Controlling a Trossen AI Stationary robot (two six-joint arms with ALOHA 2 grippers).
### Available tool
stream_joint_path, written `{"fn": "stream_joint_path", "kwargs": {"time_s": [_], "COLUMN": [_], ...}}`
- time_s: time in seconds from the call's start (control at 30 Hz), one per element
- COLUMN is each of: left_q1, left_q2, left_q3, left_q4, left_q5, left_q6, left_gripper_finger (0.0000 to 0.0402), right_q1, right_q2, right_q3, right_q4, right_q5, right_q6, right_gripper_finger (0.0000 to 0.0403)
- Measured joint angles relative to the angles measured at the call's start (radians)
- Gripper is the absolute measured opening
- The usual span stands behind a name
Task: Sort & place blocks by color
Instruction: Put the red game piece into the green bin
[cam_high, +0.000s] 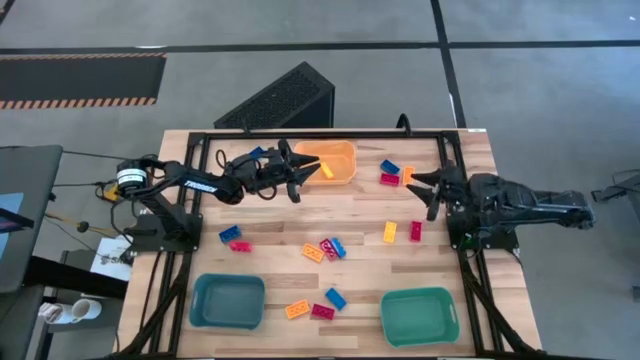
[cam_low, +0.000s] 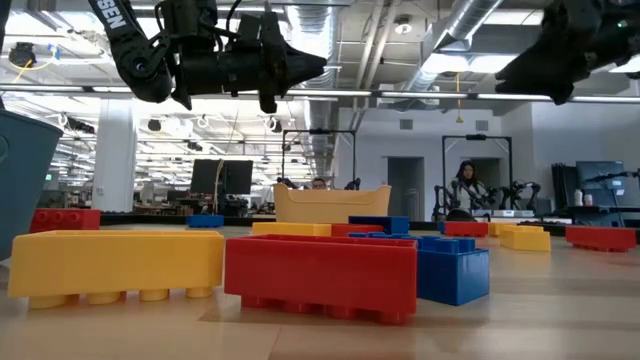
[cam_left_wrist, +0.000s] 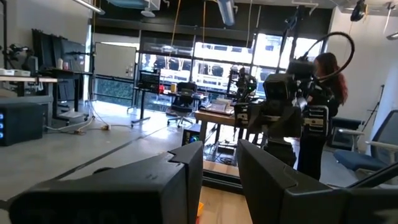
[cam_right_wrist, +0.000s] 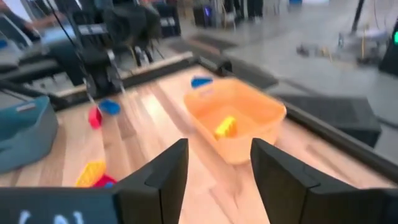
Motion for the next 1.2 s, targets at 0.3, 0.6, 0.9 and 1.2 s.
{"fn": "stream_joint_path", "kwargs": {"time_s": [0.3, 0.6, 0.9, 1.2], "left_q1": [0.0, 0.0, -0.021, -0.022], "left_q2": [-0.005, -0.094, -0.12, -0.121], "left_q3": [0.0, 0.0, 0.0, 0.0], "left_q4": [0.003, -0.028, -0.035, -0.004], "left_q5": [-0.003, 0.081, 0.116, 0.135], "left_q6": [0.016, 0.017, 0.015, -0.05], "left_gripper_finger": [0.0087, 0.0086, 0.0086, 0.0086], "right_q1": [0.028, 0.122, 0.183, 0.196], "right_q2": [0.243, 0.35, 0.353, 0.388], "right_q3": [0.085, 0.099, 0.081, 0.037], "right_q4": [-0.276, -0.392, -0.56, -0.549], "right_q5": [-0.026, -0.032, -0.033, -0.027], "right_q6": [0.261, 0.481, 0.806, 0.966], "right_gripper_finger": [0.0167, 0.0146, 0.0138, 0.017]}}
